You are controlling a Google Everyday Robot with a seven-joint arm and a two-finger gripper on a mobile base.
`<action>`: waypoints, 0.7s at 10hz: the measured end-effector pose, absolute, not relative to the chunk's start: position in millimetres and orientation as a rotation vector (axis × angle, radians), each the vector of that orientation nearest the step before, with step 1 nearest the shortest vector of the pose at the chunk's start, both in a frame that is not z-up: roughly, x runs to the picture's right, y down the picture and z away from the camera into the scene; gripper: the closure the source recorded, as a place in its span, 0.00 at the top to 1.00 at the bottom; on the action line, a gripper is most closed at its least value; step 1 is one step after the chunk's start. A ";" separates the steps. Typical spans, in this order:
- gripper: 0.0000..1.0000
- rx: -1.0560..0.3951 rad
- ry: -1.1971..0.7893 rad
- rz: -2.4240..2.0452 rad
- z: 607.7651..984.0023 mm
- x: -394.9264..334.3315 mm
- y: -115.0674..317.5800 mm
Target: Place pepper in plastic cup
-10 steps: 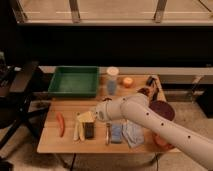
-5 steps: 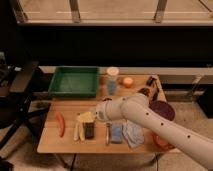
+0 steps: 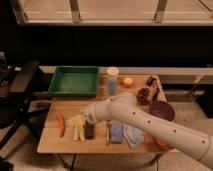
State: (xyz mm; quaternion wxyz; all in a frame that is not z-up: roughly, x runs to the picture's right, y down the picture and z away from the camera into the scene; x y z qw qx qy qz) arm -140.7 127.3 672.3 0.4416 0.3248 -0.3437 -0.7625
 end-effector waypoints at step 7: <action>0.65 0.835 -0.887 -1.941 680.7 -170.5 145.0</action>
